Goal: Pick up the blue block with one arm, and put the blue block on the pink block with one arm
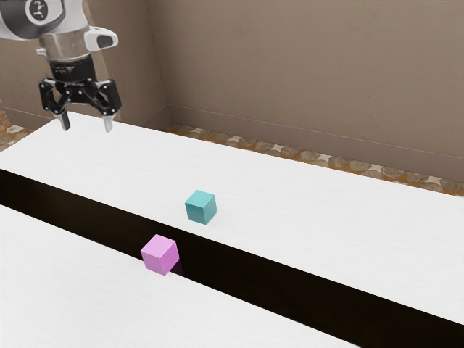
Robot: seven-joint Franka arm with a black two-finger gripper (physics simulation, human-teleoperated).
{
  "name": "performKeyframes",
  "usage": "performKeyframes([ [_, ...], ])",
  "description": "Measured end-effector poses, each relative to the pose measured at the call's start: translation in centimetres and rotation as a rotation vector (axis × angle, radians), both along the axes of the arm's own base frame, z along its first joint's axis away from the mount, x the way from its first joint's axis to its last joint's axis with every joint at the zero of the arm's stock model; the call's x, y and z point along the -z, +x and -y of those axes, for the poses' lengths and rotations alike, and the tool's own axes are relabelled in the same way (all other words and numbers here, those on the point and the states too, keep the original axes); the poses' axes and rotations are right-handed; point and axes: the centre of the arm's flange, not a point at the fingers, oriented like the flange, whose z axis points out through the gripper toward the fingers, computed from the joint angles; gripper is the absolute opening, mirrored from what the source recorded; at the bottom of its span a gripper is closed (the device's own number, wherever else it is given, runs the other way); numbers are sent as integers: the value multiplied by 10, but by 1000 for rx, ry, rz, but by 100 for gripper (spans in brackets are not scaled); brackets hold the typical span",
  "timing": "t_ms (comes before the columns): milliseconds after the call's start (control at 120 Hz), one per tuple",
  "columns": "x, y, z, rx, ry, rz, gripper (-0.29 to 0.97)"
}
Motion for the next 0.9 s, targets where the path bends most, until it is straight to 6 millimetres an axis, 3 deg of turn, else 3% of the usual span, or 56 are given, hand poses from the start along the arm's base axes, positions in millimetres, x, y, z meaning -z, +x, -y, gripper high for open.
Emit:
performKeyframes([
  [117, 2, 3, 0, -77, 9, 19, 68],
  [175, 12, 12, 1, -109, 16, 8, 68],
  [258, 26, 31, 19, -122, 29, -7, 68],
  [392, 96, 75, 55, -73, 47, -80, 68],
  [567, 182, 122, 46, -58, 48, -87, 68],
  [675, 204, 148, 57, -22, 42, -34, 68],
  [900, 258, 176, 54, 31, 7, 25, 68],
])
